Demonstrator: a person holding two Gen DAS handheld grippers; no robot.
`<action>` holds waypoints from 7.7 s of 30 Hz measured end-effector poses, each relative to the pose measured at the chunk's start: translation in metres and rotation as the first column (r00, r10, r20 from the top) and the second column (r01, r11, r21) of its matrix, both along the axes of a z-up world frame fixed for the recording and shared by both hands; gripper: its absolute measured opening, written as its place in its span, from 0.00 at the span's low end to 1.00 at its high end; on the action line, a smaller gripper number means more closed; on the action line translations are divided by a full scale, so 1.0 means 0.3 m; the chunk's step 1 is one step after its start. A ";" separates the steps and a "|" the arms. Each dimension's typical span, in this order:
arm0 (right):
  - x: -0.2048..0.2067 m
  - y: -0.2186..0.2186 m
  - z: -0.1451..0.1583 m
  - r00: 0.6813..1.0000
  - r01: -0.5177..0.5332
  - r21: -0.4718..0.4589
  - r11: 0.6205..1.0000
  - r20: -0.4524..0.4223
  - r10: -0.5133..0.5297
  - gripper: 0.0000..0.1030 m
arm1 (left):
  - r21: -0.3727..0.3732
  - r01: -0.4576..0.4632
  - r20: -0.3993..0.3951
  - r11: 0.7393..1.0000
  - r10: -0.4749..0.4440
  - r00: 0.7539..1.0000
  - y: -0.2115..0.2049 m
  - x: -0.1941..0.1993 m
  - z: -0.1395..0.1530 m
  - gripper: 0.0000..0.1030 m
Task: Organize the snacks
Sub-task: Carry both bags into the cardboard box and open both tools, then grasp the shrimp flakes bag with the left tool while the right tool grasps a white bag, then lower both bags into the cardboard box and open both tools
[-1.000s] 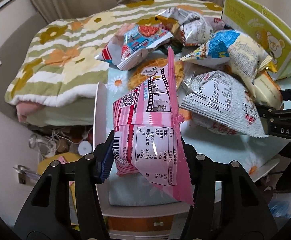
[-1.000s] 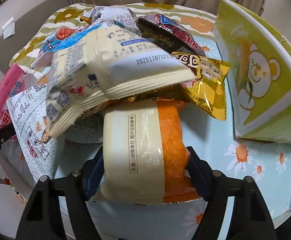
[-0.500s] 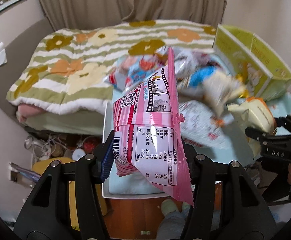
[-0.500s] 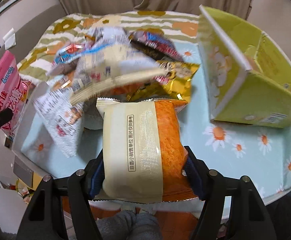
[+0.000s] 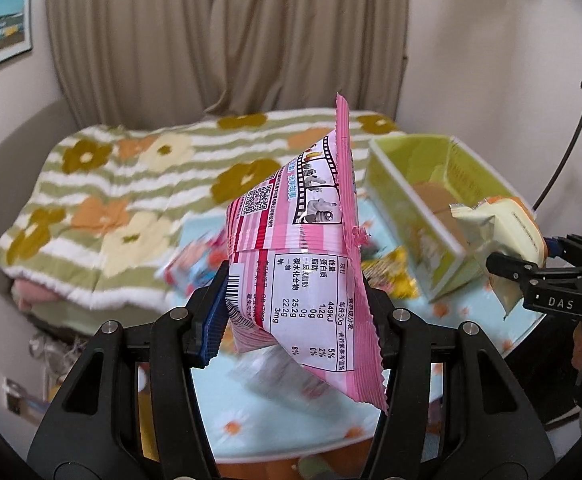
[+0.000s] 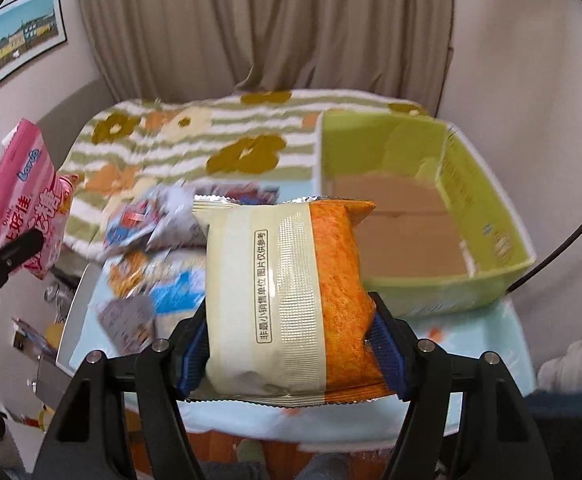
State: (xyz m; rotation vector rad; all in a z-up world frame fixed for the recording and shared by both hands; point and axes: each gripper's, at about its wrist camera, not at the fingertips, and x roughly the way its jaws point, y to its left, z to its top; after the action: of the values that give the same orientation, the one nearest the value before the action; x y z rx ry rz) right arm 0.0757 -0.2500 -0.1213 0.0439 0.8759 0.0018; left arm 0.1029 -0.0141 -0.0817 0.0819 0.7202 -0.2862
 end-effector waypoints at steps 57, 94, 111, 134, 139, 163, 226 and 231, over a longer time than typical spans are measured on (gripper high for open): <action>0.385 -0.691 -0.130 0.994 -0.042 0.195 0.980 -0.087 0.060 1.00 | 0.017 0.097 -0.225 0.995 -0.091 0.970 -0.854 0.426 -0.135 1.00; 0.198 -0.503 0.112 0.956 -0.259 0.080 0.963 0.162 0.244 1.00 | 0.016 -0.188 -0.111 0.982 0.189 0.976 -0.527 0.123 0.020 1.00; 0.375 0.036 0.043 0.956 -0.288 0.169 0.943 0.101 0.274 1.00 | -0.053 -0.329 -0.206 0.943 0.312 0.928 0.188 0.381 -0.052 1.00; 0.695 0.470 -0.311 0.900 -0.387 0.106 0.916 -0.174 0.400 1.00 | -0.095 -0.434 -0.552 0.896 0.315 0.772 0.451 0.781 -0.587 1.00; 0.734 0.489 -0.364 0.881 -0.409 0.127 0.904 -0.202 0.427 1.00 | -0.086 -0.458 -0.584 0.885 0.327 0.743 0.451 0.793 -0.648 0.87; 0.762 0.514 -0.448 0.871 -0.381 0.169 0.909 -0.266 0.414 0.77 | -0.165 -0.435 -0.556 0.885 0.281 0.782 0.473 0.728 -0.625 0.47; 0.535 -0.741 0.010 0.999 -0.039 0.173 0.984 0.002 0.039 0.51 | -0.203 0.129 -0.300 0.971 -0.187 0.935 -0.935 0.765 -0.130 0.47; 0.544 -0.780 -0.020 0.999 -0.034 0.191 0.981 -0.018 0.038 0.51 | -0.146 0.135 -0.333 0.980 -0.177 0.926 -0.999 0.840 -0.205 0.48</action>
State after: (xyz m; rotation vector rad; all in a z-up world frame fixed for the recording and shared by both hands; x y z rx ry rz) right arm 0.2388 -0.4840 -0.1274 0.2080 0.8964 0.1191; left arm 0.3548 -0.3139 -0.1431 -0.0275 1.0457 -0.5048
